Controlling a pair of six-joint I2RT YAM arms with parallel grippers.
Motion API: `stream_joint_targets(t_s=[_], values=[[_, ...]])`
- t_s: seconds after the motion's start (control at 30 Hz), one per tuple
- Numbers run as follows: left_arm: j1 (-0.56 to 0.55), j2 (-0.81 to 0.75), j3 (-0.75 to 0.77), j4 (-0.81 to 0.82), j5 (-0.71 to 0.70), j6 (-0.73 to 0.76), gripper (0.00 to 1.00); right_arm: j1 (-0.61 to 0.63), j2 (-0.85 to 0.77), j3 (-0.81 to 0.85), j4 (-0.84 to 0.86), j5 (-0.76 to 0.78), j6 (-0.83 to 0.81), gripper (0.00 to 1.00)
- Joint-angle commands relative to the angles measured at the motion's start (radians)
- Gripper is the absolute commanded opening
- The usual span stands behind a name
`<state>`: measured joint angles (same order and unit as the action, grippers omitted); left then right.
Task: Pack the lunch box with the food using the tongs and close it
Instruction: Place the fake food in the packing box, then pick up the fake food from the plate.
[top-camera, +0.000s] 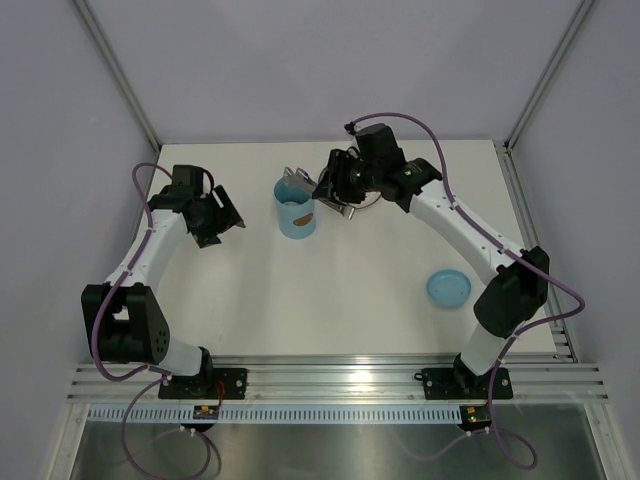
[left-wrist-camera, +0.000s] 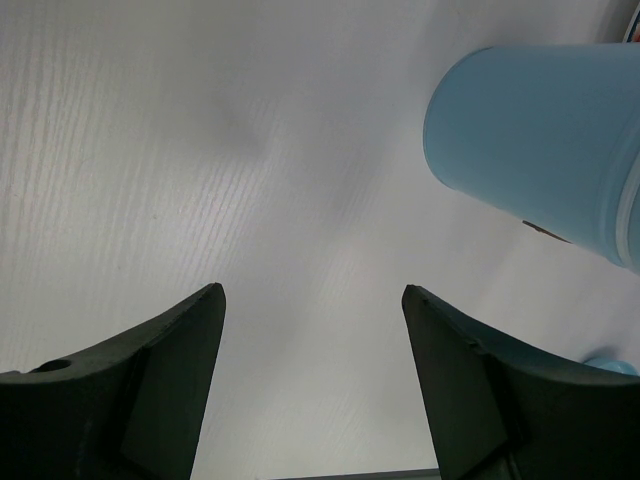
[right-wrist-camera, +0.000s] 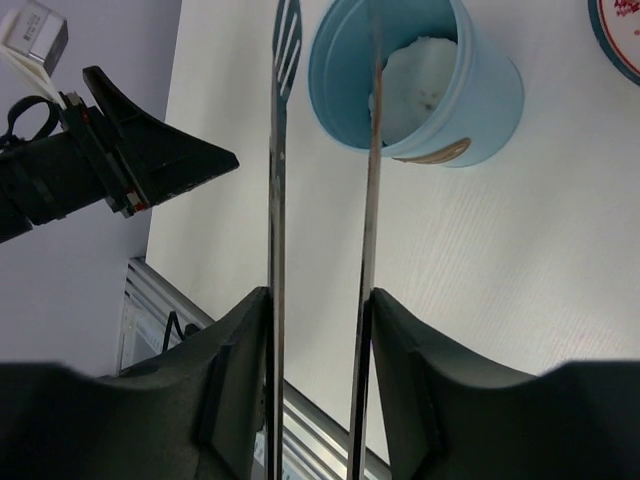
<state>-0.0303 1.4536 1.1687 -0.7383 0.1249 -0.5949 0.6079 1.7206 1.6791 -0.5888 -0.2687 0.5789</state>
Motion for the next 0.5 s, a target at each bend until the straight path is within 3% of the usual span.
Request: stream_joint_targets(t_s=[0.0,0.13,0.3,0.47], values=[[0.003,-0.027,0.006,0.03,0.021,0.004,0.76,0.0,-0.004,0.086,-0.011,0.039,-0.03,0.49],[0.003,-0.027,0.005,0.028,0.019,0.007,0.76,-0.002,-0.016,0.146,-0.048,0.115,-0.063,0.38],[0.003,-0.032,0.006,0.024,0.009,0.014,0.76,-0.074,-0.044,0.14,-0.059,0.138,-0.067,0.38],[0.003,-0.036,0.016,0.011,-0.002,0.024,0.76,-0.18,-0.088,0.031,-0.046,0.114,-0.051,0.38]])
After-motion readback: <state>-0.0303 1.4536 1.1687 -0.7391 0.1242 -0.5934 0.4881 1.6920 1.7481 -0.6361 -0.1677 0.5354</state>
